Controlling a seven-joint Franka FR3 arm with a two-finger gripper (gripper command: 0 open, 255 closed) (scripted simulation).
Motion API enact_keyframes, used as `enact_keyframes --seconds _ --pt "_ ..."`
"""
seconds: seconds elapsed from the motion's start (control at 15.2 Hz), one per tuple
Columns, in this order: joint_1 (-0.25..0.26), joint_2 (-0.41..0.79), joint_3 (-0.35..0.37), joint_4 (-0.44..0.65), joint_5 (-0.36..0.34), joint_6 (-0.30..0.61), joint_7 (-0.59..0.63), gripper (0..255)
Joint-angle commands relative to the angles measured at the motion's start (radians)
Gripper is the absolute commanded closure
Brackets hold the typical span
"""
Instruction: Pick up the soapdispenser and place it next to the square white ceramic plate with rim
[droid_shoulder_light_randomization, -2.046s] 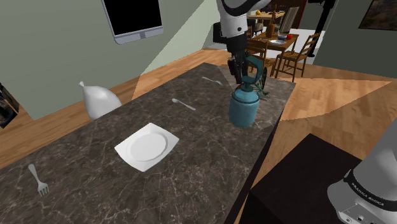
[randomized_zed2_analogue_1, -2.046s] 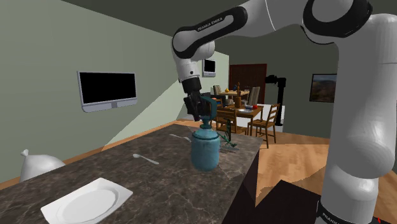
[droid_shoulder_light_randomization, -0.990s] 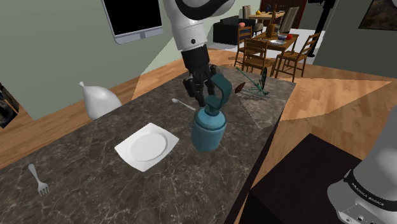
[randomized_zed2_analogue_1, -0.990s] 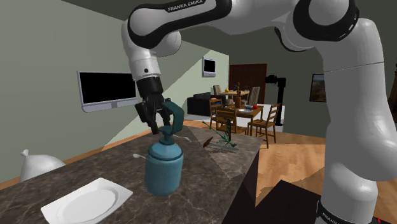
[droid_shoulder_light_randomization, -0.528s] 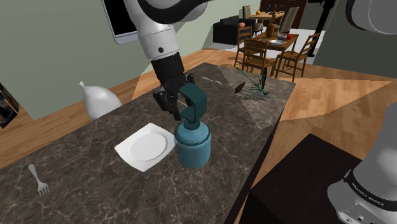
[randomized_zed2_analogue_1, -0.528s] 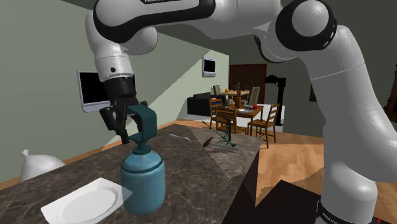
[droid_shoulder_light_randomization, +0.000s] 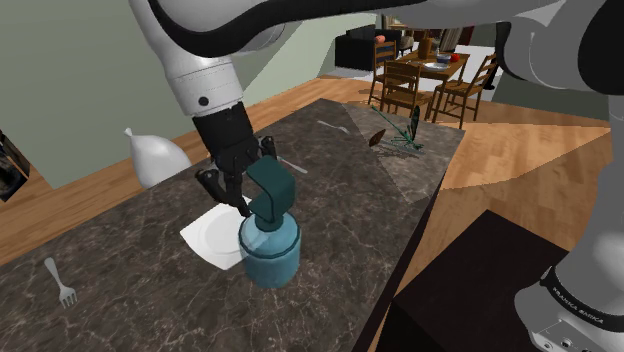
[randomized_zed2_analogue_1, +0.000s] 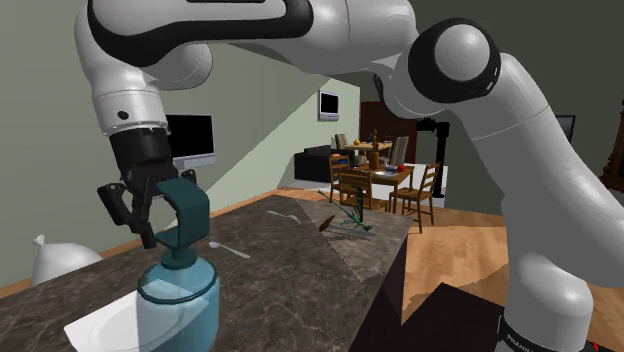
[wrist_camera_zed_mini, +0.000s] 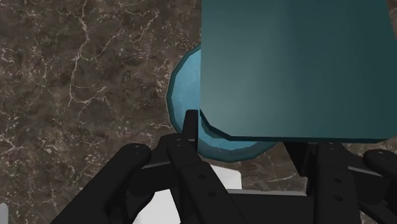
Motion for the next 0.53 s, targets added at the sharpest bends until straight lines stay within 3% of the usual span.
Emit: enact_keyframes --seconds 0.0,0.46 --pt "-0.001 -0.004 0.0 -0.033 0.001 0.03 0.001 255" --pt "-0.008 -0.007 -0.002 -0.132 0.001 0.125 -0.008 255"
